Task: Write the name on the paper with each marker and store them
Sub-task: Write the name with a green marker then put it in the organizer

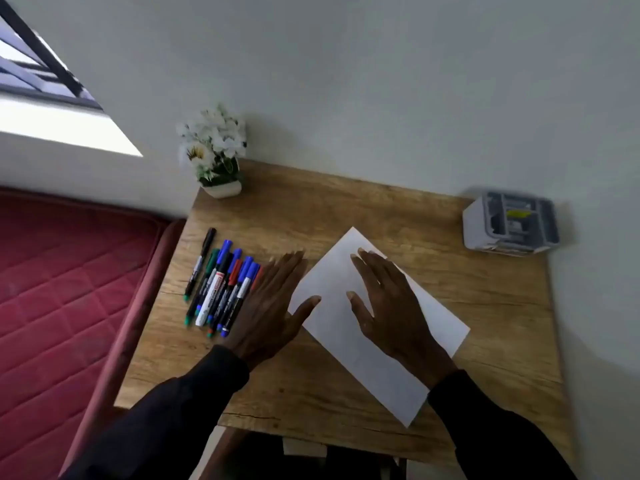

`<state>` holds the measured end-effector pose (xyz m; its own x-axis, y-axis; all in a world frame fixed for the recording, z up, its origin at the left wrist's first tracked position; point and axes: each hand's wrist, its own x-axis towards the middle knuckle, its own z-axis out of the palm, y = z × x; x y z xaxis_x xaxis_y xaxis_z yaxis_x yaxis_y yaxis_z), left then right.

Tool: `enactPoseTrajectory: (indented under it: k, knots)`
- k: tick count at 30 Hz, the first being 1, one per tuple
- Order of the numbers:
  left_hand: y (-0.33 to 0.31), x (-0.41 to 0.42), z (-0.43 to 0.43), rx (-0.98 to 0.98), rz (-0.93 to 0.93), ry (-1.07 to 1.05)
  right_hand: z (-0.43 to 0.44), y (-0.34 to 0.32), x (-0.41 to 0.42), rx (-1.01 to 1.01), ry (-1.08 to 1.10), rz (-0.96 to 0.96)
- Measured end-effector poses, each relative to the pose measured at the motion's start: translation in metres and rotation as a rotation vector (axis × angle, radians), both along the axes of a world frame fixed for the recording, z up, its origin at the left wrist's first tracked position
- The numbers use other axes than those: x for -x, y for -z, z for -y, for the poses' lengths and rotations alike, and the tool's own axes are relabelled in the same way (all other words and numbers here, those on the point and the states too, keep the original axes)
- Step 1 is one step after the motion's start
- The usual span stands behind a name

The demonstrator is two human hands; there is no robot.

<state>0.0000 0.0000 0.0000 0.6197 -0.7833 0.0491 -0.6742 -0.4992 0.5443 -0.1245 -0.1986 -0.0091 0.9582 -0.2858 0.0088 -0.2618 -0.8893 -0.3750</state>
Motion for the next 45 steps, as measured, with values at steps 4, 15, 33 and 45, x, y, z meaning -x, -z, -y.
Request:
enactPoseTrajectory:
  k: [4, 15, 33, 45]
  knots:
    - [0.024, -0.008, 0.009, 0.005, 0.025, 0.009, 0.01, 0.029, -0.005, 0.045, -0.035, 0.003]
    - [0.073, 0.003, -0.001, -0.014, 0.072, 0.069, 0.008, 0.086, 0.008, 0.157, -0.15, 0.087]
    - [0.075, 0.031, -0.044, -0.036, 0.136, 0.138, -0.012, 0.091, 0.045, 0.227, -0.184, 0.175]
    - [0.07, 0.032, -0.056, 0.006, 0.041, 0.146, -0.016, 0.077, 0.049, 0.277, -0.21, 0.134]
